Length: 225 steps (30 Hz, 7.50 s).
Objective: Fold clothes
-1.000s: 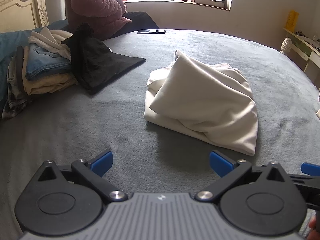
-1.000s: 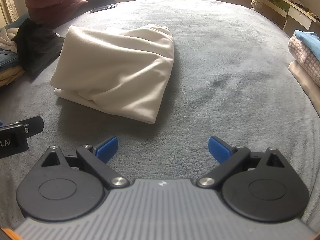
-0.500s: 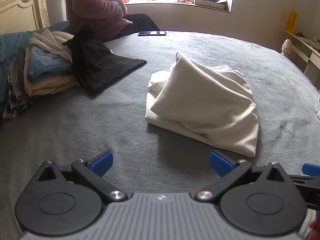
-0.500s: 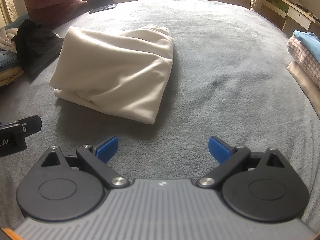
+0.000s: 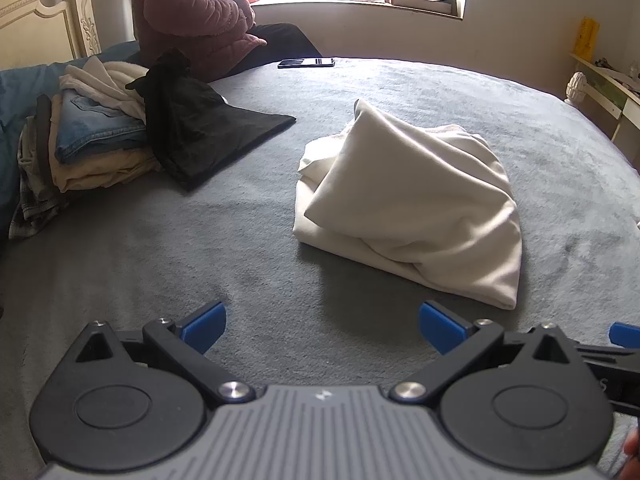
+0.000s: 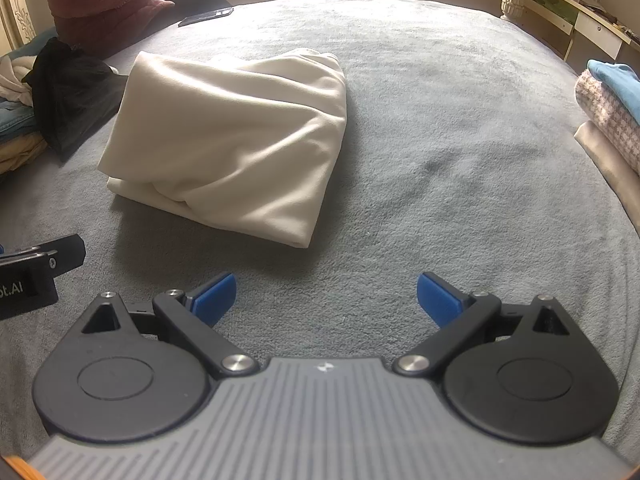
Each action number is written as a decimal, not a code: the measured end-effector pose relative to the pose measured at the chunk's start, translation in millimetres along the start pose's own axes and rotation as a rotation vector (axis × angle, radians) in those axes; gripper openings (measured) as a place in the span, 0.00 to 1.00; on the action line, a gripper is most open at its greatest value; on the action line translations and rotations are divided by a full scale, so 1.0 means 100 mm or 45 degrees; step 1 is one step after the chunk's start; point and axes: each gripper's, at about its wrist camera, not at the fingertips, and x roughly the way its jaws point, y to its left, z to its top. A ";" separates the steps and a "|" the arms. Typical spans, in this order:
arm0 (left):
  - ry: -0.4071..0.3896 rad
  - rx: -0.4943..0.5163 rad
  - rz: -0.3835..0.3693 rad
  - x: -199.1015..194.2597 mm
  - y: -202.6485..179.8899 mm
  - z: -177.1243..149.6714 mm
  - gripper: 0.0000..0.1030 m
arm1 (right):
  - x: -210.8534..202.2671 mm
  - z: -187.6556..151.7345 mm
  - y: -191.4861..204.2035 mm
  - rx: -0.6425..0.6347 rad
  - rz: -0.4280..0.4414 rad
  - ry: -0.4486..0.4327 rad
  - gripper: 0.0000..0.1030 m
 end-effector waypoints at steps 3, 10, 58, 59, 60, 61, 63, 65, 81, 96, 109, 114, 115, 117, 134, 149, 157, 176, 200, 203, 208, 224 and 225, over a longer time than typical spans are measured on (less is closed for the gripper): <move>-0.001 -0.005 0.002 -0.01 0.01 0.00 1.00 | 0.00 0.00 -0.01 0.007 -0.001 -0.002 0.95; -0.003 -0.003 0.008 -0.02 0.02 -0.01 1.00 | 0.01 0.01 -0.02 0.014 -0.004 0.003 0.95; 0.046 -0.009 0.002 0.16 0.03 -0.04 1.00 | 0.22 0.06 -0.16 0.005 -0.018 0.024 0.95; 0.047 -0.011 0.000 0.17 0.03 -0.04 1.00 | 0.23 0.06 -0.17 0.004 -0.020 0.023 0.95; 0.048 -0.014 -0.002 0.17 0.04 -0.04 1.00 | 0.24 0.07 -0.17 0.004 -0.020 0.024 0.95; 0.050 -0.016 -0.004 0.18 0.04 -0.04 1.00 | 0.24 0.07 -0.17 0.003 -0.021 0.024 0.95; 0.053 -0.020 -0.009 0.20 0.05 -0.04 1.00 | 0.26 0.07 -0.17 0.002 -0.022 0.026 0.95; 0.053 -0.022 -0.011 0.21 0.05 -0.04 1.00 | 0.28 0.08 -0.17 0.002 -0.023 0.027 0.95; 0.038 -0.018 -0.042 0.40 0.02 -0.03 1.00 | 0.51 0.14 -0.22 0.022 -0.036 0.047 0.95; -0.039 -0.062 -0.121 0.60 0.10 0.01 1.00 | 0.67 0.22 -0.20 -0.017 -0.047 -0.025 0.95; -0.338 -0.006 -0.172 0.72 0.21 0.35 1.00 | 0.44 0.82 -0.19 -0.228 0.273 -0.500 0.98; -0.411 0.099 -0.161 0.82 0.13 0.47 1.00 | 0.49 1.30 -0.02 -0.289 0.475 -0.574 0.98; -0.413 0.116 -0.161 0.85 0.11 0.49 0.99 | 0.54 1.41 0.03 -0.279 0.522 -0.548 0.98; -0.403 0.142 -0.166 0.91 0.08 0.50 0.96 | 0.69 1.60 0.14 -0.254 0.597 -0.471 0.98; -0.321 0.221 -0.357 1.05 -0.15 0.45 0.30 | 1.11 1.45 0.44 -0.439 0.598 -0.127 0.19; -0.130 0.337 -0.864 0.41 -0.21 -0.16 0.43 | 0.61 0.55 -0.99 -0.038 0.537 -0.002 0.13; -0.107 0.066 -0.686 0.58 0.26 0.02 0.68 | 0.50 0.22 -1.57 0.200 0.507 0.050 0.12; -0.091 -0.094 -0.465 1.34 0.30 0.61 0.82 | 0.13 0.18 -1.97 0.407 0.443 -0.104 0.53; -0.137 0.310 -0.976 0.38 0.12 -0.27 0.04 | 0.62 0.88 -0.93 0.149 0.704 -0.113 0.56; -0.048 0.434 -1.151 0.23 -0.05 -0.53 0.04 | 0.79 1.01 -0.83 0.157 0.671 -0.112 0.57; 0.056 0.590 -1.273 0.12 -0.32 -0.87 0.05 | 1.14 1.21 -0.72 0.189 0.641 -0.063 0.61; 0.206 0.661 -1.312 0.13 -0.57 -1.04 0.05 | 1.39 1.18 -0.17 -0.229 0.780 -0.082 0.07; 0.204 0.675 -1.302 0.11 -0.58 -1.04 0.05 | 1.34 1.15 -0.17 -0.247 0.830 -0.082 0.07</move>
